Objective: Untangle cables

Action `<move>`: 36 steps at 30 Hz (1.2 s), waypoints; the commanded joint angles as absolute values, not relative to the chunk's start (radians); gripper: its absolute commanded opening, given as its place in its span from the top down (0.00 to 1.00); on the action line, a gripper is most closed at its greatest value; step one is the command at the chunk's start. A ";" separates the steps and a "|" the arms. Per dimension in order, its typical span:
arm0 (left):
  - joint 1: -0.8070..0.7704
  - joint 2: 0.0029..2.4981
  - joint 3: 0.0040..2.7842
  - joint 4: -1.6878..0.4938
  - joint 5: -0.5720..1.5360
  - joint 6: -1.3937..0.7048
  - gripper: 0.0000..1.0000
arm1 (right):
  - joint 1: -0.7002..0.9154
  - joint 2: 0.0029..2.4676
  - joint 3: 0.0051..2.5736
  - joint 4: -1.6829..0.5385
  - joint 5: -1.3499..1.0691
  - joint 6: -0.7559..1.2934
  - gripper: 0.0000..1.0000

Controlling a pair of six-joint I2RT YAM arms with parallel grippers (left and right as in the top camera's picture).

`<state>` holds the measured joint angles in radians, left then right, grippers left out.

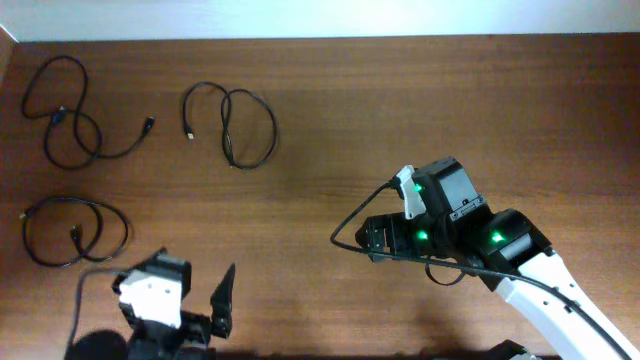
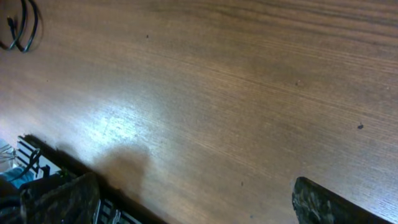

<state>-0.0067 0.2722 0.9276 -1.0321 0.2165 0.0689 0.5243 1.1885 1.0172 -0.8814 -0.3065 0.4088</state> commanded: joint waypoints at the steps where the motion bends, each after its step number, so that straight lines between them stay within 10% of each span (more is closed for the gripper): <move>1: -0.011 0.156 0.833 -1.034 0.201 0.084 0.01 | 0.523 1.187 1.026 -0.878 -0.302 0.405 0.01; 24: -0.013 0.005 0.147 -0.128 0.159 -0.035 0.01 | 0.523 1.187 1.026 -0.878 -0.302 0.405 0.02; 36: -0.012 0.005 0.008 -0.027 0.105 -0.033 0.01 | 0.523 1.187 1.026 -0.878 -0.302 0.405 0.02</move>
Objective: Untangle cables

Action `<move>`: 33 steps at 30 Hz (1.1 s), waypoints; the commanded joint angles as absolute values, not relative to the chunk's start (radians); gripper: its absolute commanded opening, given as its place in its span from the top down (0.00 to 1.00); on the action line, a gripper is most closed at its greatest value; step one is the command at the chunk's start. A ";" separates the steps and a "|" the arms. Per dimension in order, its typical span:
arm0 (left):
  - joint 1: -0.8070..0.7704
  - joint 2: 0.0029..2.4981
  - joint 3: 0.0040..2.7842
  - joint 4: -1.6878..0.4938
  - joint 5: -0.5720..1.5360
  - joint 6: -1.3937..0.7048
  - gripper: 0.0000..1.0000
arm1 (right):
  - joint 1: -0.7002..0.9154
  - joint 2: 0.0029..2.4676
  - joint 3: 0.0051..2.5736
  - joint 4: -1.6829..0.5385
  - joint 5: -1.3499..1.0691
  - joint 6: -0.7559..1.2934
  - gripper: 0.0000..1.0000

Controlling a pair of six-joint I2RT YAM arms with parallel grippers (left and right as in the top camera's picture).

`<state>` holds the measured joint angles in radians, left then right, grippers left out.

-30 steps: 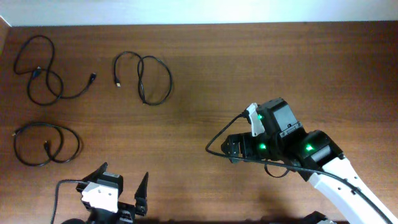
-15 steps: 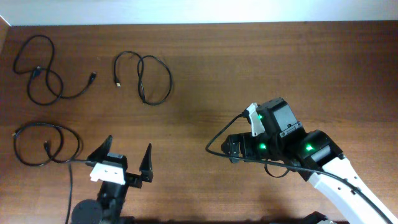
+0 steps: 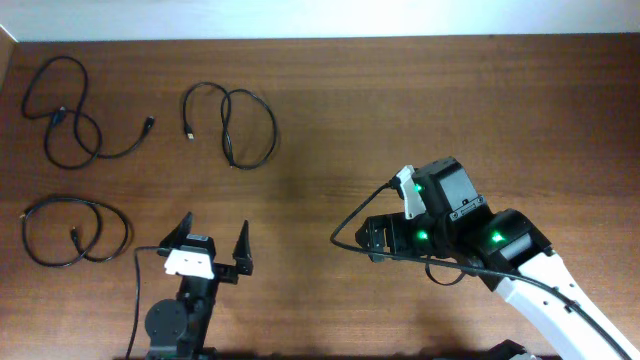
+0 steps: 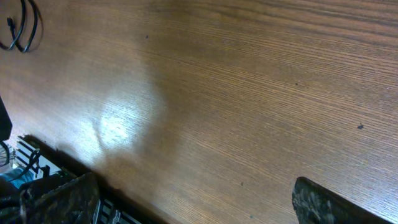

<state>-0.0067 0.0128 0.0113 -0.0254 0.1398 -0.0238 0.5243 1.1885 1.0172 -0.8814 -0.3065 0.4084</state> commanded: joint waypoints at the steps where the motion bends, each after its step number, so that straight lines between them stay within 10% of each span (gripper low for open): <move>1: -0.012 0.005 0.008 -0.038 0.094 -0.034 0.01 | 0.523 1.187 1.026 -0.878 -0.302 0.405 0.01; 33: -0.012 0.005 0.009 -0.077 0.044 -0.033 0.01 | 0.523 1.187 1.026 -0.878 -0.302 0.405 0.02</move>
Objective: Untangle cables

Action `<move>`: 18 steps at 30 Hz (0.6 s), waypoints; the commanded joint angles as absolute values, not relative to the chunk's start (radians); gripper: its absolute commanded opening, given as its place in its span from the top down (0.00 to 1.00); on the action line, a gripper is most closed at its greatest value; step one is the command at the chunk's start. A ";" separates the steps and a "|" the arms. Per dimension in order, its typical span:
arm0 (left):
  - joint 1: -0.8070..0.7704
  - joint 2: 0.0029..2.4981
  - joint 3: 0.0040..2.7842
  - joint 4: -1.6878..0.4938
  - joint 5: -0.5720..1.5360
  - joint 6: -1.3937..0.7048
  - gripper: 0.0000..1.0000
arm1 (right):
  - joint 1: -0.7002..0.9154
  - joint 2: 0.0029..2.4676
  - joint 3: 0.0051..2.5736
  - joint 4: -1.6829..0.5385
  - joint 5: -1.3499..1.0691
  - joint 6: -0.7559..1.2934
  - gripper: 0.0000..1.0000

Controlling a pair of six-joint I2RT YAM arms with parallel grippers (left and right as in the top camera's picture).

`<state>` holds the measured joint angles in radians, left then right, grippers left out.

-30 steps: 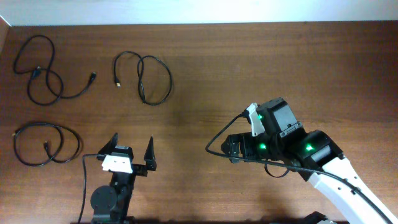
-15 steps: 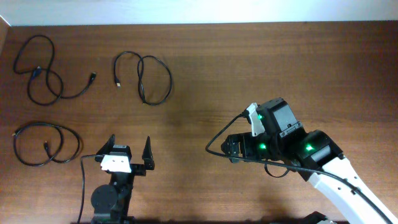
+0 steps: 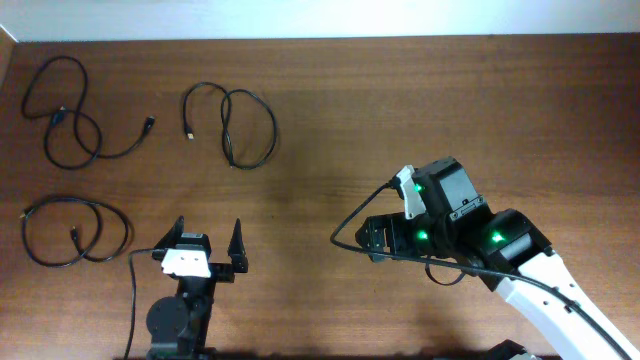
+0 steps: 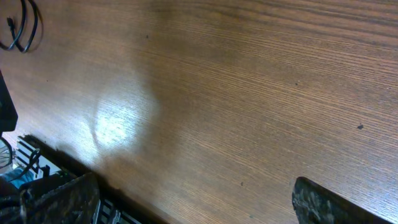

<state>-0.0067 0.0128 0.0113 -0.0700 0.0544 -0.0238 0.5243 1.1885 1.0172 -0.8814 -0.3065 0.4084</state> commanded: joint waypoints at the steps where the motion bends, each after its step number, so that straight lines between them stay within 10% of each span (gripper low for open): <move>1: -0.012 0.005 0.009 -0.077 0.044 -0.033 0.01 | 0.523 1.187 1.026 -0.879 -0.301 0.403 0.01; 18: -0.012 0.005 0.009 -0.077 0.044 -0.033 0.01 | 0.269 1.186 1.026 -0.937 -0.201 0.317 0.02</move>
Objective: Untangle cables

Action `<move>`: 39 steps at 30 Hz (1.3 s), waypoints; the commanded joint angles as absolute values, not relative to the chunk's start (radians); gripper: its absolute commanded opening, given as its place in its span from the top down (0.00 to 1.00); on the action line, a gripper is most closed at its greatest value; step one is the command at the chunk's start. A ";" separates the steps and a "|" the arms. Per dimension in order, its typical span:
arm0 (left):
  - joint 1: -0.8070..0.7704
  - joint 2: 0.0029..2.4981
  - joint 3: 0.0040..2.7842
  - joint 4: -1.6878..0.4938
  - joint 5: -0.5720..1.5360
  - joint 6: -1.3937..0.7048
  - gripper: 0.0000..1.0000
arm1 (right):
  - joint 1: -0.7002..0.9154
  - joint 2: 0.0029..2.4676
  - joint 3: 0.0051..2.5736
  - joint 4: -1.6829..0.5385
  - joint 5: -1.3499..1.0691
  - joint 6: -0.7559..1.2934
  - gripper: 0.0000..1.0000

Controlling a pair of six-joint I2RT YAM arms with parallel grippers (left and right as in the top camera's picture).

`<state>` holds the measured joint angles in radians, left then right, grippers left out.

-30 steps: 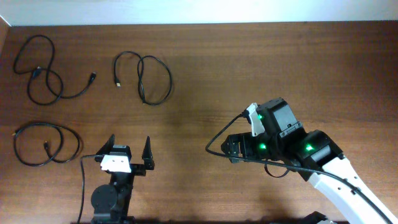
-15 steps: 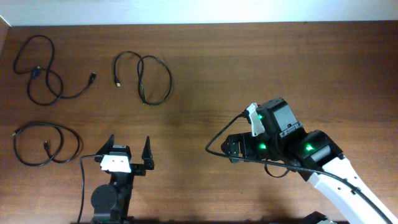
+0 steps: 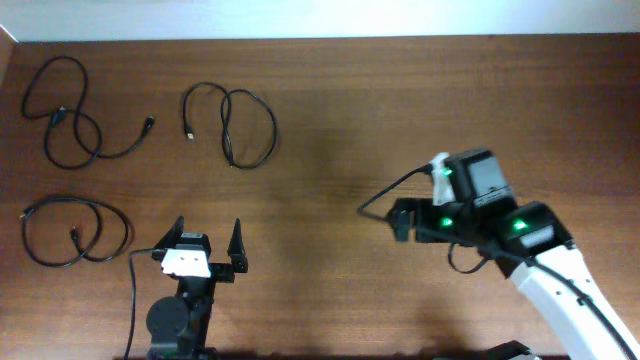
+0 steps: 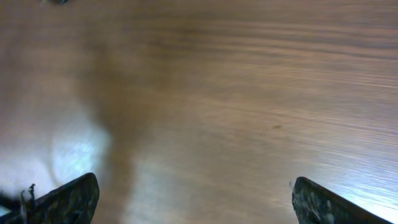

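Three black cables lie apart on the left of the brown table: a looped one (image 3: 62,115) at the far left, a second (image 3: 240,125) right of it, and a coil (image 3: 70,230) nearer the front. My left gripper (image 3: 209,238) stands open near the front edge, right of the coil, with nothing between its fingers. My right gripper (image 4: 193,199) is open over bare wood at the right of the table, its fingers (image 4: 65,199) wide apart and empty. The right wrist view is blurred and shows no cable.
The right arm's body (image 3: 480,200) with its own black lead (image 3: 385,195) sits over the table's right half. The table's far edge meets a white wall (image 3: 320,15). Bare wood (image 3: 400,100) lies between the cables and the right arm.
My right arm has moved to the right and slightly away from the front edge. Its wrist view is now blurred and no longer shows the coil. The left gripper has not moved.
My left gripper was low at the front edge, tilted. Then it stood farther onto the table beside the coil, open wide, then slightly narrower. The right arm held still over bare wood until now, when it stands farther right. The cables have not moved.
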<state>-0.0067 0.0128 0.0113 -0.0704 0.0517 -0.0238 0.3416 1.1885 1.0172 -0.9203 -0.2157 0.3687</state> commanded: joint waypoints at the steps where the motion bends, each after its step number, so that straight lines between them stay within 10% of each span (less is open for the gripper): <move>1: -0.012 0.005 0.009 -0.077 0.044 -0.033 0.01 | 0.229 1.186 1.026 -0.949 -0.202 0.301 0.02; 39: -0.012 0.005 0.009 -0.077 0.044 -0.033 0.01 | 0.024 0.109 0.941 -1.056 -0.033 0.112 0.02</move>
